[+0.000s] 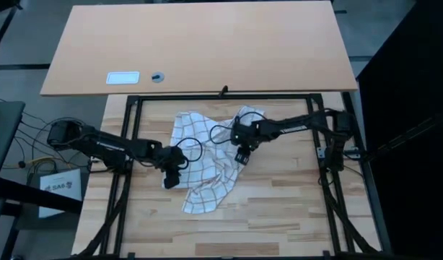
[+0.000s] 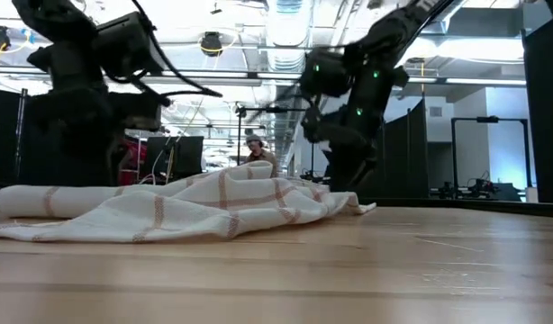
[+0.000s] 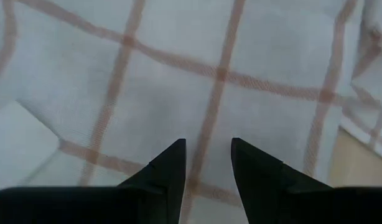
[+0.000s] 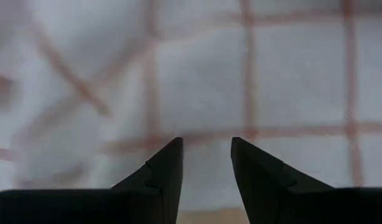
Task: Roll towel
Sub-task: Prepare the white patterned towel
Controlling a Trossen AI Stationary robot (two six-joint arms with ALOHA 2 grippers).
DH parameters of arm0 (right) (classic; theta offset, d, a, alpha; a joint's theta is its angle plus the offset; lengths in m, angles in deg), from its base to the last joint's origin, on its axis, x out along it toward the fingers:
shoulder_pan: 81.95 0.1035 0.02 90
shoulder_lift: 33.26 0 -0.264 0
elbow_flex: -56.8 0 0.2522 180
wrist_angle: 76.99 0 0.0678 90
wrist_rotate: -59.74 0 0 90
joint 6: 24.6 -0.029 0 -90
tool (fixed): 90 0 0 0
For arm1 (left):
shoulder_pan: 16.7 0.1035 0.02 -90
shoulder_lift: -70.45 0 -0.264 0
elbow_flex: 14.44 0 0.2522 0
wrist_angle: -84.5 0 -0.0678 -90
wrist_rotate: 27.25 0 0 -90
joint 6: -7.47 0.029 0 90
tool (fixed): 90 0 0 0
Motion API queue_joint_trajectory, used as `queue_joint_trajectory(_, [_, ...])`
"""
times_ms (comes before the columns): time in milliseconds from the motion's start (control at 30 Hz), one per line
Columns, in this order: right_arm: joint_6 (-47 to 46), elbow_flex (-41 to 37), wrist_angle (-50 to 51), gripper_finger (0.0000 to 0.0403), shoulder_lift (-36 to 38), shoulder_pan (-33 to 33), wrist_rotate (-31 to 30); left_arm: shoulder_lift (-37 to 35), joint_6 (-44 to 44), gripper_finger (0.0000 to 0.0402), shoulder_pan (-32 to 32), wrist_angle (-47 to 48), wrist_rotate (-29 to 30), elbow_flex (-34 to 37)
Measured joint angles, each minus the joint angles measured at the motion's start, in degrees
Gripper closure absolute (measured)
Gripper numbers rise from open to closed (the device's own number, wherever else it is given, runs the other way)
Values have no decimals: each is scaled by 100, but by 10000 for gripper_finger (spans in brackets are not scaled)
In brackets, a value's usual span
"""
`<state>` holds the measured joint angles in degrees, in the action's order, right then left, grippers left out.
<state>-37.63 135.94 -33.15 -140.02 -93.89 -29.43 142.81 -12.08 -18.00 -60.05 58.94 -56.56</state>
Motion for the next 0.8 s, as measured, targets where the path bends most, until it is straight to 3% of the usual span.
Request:
queue_joint_trajectory(400, [752,0,379,281,-44,-1404,599,-91,-482,289,-303,-138,22,223])
queue_joint_trajectory(800, [970,0,707,281,-44,-2306,1501,-111,-973,289,-986,-158,6,234])
